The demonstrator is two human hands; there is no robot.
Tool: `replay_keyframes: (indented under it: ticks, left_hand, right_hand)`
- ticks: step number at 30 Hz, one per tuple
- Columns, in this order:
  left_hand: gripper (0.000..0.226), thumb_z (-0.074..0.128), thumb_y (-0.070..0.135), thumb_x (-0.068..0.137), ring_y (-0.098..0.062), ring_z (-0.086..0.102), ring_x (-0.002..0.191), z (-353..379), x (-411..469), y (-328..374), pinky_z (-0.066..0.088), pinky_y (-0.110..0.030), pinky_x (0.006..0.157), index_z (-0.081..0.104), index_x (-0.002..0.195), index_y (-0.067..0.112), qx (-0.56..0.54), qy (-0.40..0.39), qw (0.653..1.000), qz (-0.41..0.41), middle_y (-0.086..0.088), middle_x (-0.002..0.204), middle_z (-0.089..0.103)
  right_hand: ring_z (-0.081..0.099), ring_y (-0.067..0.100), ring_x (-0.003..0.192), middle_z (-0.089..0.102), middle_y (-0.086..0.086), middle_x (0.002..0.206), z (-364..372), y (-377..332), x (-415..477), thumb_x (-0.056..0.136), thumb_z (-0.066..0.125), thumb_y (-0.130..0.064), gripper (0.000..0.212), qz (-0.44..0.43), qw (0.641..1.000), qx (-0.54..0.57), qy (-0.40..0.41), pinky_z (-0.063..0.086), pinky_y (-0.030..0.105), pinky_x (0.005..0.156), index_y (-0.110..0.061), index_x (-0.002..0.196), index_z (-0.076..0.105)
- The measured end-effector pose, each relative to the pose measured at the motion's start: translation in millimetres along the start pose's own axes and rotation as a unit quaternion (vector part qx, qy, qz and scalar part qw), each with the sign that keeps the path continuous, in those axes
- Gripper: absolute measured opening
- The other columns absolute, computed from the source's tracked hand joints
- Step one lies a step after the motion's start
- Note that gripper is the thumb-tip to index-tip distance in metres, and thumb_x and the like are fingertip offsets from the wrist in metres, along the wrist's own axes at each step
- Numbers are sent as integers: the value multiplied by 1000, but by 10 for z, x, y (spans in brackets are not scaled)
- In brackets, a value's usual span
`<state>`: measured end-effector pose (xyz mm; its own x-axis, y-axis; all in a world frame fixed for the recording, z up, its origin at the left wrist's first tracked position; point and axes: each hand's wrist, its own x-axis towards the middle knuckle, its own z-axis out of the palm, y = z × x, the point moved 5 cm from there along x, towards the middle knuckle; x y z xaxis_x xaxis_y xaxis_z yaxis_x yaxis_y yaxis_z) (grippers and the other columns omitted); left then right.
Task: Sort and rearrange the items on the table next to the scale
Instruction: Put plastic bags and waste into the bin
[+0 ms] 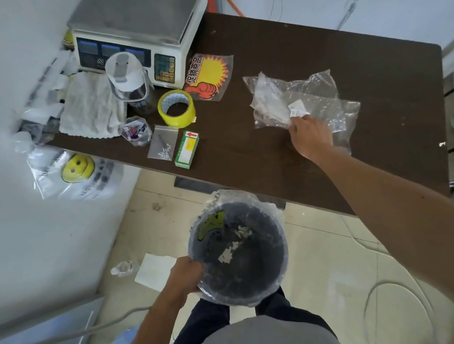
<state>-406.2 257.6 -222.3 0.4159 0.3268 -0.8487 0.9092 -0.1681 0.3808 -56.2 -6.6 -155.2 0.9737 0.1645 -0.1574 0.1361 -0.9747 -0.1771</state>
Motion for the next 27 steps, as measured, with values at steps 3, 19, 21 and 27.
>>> replay_keyframes:
  ticks: [3, 19, 21, 27]
  left_hand:
    - [11, 63, 13, 86, -27, 73, 80, -23, -8, 27, 63, -35, 67, 70, 88, 4, 21, -3, 1000, 16, -11, 84, 72]
    - [17, 61, 13, 91, -25, 74, 73, -113, -35, 270, 64, -34, 60, 68, 99, -1, 9, -20, 999, 25, -13, 87, 70]
    - [16, 60, 11, 89, -30, 74, 77, -132, -18, 271, 65, -43, 70, 67, 99, 0, 7, -7, 1000, 22, -15, 90, 71]
    - [20, 58, 8, 89, -31, 72, 79, -140, -32, 305, 64, -36, 60, 67, 102, -4, -6, -26, 999, 46, -18, 93, 70]
  right_hand:
    - [55, 39, 119, 61, 16, 128, -44, 23, -123, 106, 33, -28, 40, 2, 999, 37, 6, 47, 50, 95, -18, 139, 53]
    - [59, 25, 114, 65, 4, 126, -1, -602, -1441, 105, 39, -30, 37, -147, 978, 142, 42, 54, 40, 89, -27, 138, 56]
    - [61, 24, 109, 65, 2, 123, 62, -758, -1650, 103, 35, -35, 41, -174, 975, 137, 36, 57, 41, 83, -30, 137, 57]
    - [47, 21, 129, 53, 0, 141, 505, -1073, -2141, 106, 35, -37, 42, -194, 967, 136, -96, 43, 39, 104, -35, 146, 45]
